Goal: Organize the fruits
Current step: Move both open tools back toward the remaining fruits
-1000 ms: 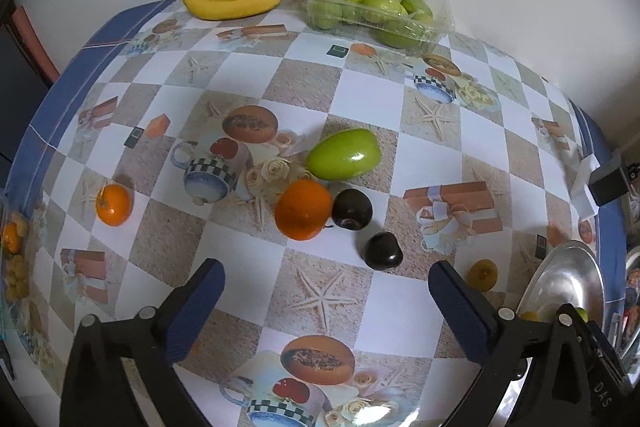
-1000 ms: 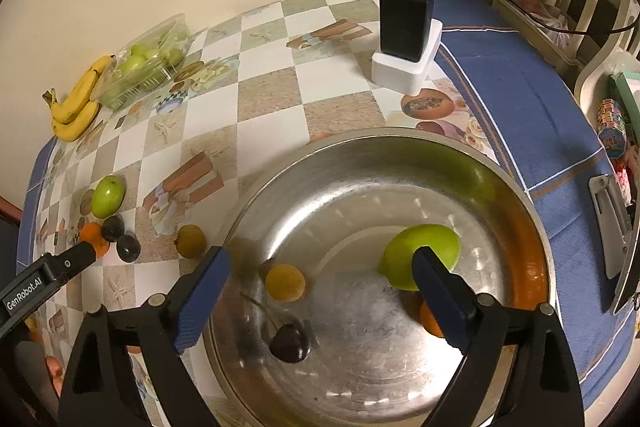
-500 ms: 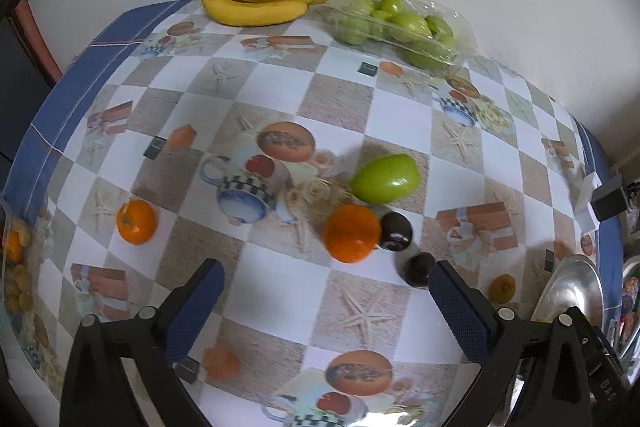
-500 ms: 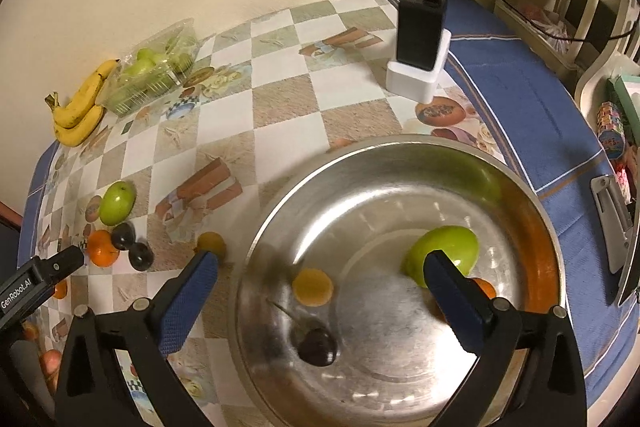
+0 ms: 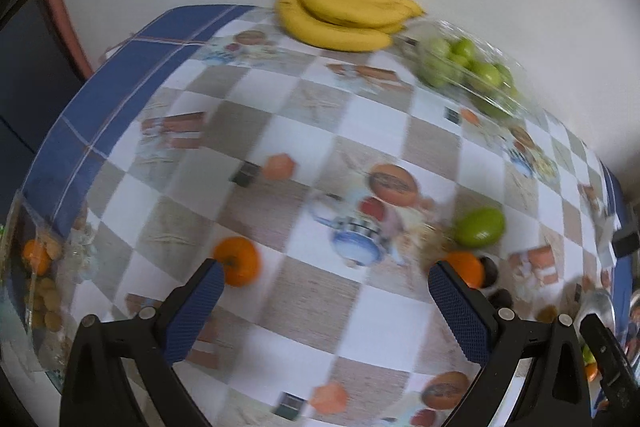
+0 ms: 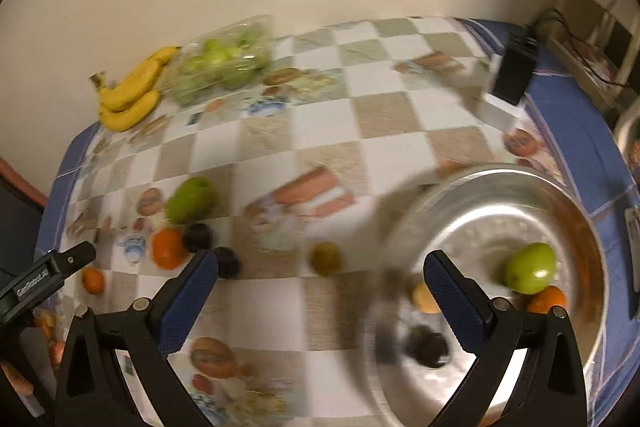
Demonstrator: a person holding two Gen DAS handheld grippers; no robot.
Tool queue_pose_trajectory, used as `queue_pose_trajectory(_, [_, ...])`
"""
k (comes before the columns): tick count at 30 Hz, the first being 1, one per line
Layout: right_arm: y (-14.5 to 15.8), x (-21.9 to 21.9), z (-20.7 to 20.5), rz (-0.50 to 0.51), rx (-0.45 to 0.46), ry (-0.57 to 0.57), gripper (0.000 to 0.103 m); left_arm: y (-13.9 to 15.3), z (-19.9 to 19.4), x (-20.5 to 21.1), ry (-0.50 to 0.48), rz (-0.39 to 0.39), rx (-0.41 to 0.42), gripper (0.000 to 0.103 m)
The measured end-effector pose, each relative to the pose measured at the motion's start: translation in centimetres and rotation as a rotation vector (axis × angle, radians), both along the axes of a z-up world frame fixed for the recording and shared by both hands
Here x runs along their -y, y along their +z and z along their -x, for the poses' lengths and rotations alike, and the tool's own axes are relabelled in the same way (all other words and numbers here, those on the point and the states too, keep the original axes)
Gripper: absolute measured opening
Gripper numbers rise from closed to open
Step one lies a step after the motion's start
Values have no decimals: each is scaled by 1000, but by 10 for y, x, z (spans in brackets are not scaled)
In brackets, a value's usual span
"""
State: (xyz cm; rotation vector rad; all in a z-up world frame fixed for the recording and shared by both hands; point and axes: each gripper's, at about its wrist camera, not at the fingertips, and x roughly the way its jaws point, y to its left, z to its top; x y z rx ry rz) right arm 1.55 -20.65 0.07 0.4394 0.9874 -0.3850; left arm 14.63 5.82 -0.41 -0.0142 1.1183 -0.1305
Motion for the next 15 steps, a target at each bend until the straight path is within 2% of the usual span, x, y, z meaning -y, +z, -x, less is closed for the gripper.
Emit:
queue_pose_trajectory(8, [-8, -39, -24, -8, 1, 77, 102, -1, -15, -54, 90, 8, 9, 103])
queue_pose_trajectory(15, [-24, -56, -40, -9, -42, 102, 102, -12, -25, -76, 107, 31, -14, 103])
